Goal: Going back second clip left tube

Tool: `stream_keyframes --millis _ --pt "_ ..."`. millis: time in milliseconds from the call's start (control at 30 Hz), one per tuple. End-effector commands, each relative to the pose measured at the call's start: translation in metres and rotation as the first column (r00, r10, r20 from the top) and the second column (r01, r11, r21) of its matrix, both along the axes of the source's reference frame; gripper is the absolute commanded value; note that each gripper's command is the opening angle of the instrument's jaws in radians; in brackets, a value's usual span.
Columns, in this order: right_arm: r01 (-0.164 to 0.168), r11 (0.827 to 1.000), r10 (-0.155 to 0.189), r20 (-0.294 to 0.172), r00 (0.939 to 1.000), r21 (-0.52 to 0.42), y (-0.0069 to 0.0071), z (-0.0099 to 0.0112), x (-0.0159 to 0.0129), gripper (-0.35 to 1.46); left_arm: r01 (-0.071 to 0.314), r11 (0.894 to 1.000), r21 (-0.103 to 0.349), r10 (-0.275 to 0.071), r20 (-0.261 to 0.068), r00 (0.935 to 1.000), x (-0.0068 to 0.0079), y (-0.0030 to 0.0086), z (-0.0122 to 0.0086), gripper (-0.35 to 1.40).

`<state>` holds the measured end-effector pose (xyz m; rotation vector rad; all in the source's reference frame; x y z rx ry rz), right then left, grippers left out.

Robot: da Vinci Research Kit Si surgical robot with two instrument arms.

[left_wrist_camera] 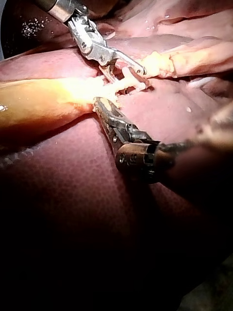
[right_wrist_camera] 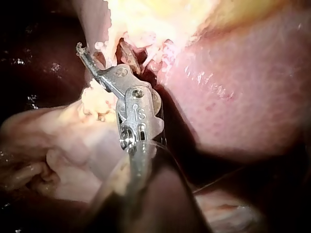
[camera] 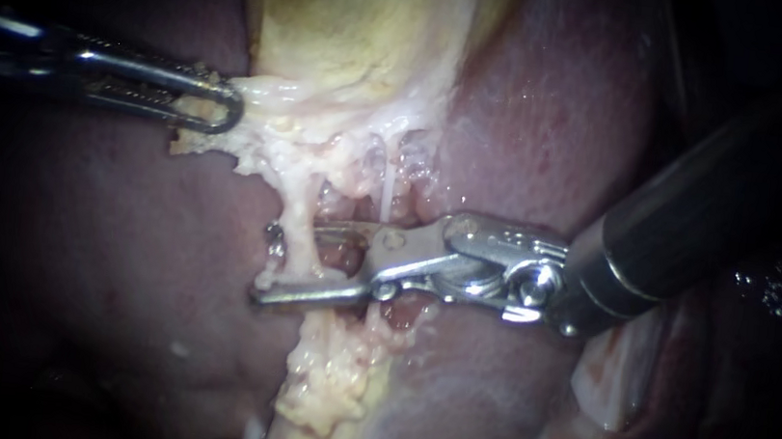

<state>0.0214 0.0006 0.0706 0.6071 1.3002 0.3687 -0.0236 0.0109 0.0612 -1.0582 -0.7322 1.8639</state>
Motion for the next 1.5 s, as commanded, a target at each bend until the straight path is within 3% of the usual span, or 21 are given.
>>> stream_keyframes --millis 33,200,400,633,900,1267,1500 --pt "0.016 1.000 -0.016 0.009 0.9998 -0.024 0.0000 -0.0003 -0.0005 0.50 0.000 1.000 0.000 0.000 0.000 1.0000 0.0001 0.0000 0.0000 -0.35" --pt "0.091 0.977 -0.076 0.081 0.9938 -0.195 -0.0006 -0.0020 -0.0045 0.50 -0.001 1.000 0.000 0.001 0.000 1.0000 0.0002 -0.0001 -0.0001 -0.35" --pt "0.087 0.953 -0.059 0.104 0.9928 -0.290 0.0003 -0.0043 -0.0100 0.50 -0.001 1.000 0.000 0.001 0.000 1.0000 0.0002 0.0000 -0.0001 -0.35" --pt "0.082 0.944 -0.046 0.118 0.9920 -0.319 0.0023 -0.0065 -0.0146 0.50 -0.001 1.000 0.000 0.001 0.000 1.0000 0.0002 0.0000 -0.0001 -0.35" --pt "0.096 0.941 -0.064 0.107 0.9922 -0.326 0.0021 -0.0066 -0.0154 0.50 0.003 1.000 -0.004 -0.003 -0.003 1.0000 -0.0005 -0.0002 0.0005 -0.35" --pt "0.097 0.940 -0.065 0.106 0.9922 -0.326 0.0021 -0.0067 -0.0156 0.50 -0.013 1.000 -0.004 0.012 -0.002 0.9999 -0.0045 -0.0009 0.0037 -0.35" --pt "0.097 0.940 -0.066 0.106 0.9922 -0.326 0.0020 -0.0067 -0.0157 0.50 -0.017 1.000 -0.004 0.017 -0.002 0.9998 -0.0046 -0.0010 0.0041 -0.35"
